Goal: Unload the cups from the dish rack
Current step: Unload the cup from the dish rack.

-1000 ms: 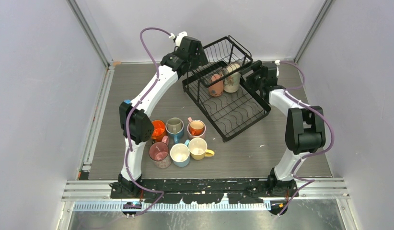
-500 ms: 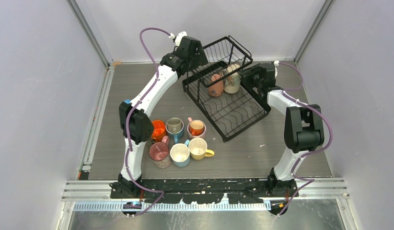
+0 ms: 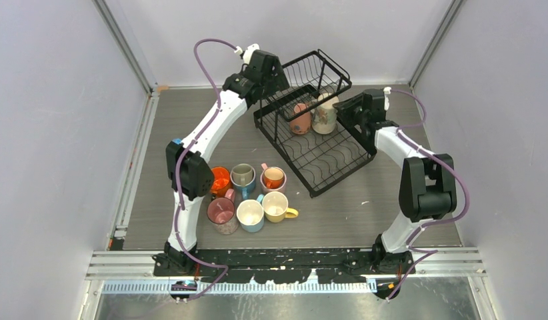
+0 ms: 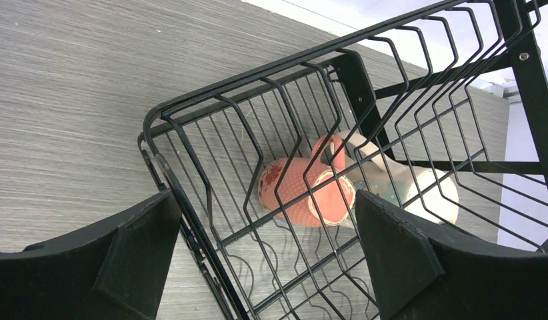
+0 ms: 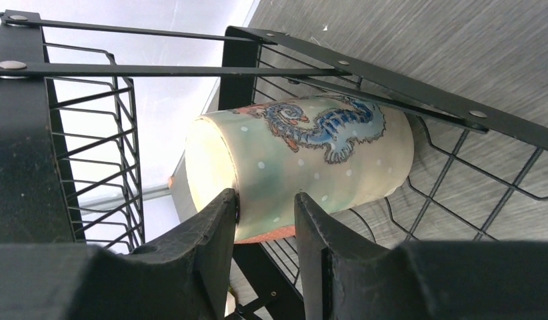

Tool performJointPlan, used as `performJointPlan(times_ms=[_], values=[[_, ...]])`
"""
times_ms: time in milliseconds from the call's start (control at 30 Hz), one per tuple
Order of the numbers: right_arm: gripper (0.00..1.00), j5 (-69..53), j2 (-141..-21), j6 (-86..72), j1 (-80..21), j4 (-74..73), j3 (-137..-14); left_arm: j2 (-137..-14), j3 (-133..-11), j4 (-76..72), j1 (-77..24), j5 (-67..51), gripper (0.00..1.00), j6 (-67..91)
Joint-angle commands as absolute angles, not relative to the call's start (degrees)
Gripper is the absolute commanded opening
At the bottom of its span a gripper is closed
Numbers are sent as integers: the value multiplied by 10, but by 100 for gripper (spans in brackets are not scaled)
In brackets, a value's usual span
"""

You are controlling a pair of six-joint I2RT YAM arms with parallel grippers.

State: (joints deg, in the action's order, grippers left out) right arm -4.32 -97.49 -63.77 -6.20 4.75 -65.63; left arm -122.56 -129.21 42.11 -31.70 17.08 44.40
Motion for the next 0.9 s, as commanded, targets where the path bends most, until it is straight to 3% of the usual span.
performJointPlan(times_ms=[0, 867], values=[[42, -18, -937, -629, -67, 5, -658, -1264, -1291, 441, -343, 49, 100, 478], [43, 31, -804, -583, -77, -101, -592, -1308, -1333, 444, -342, 30, 100, 492]])
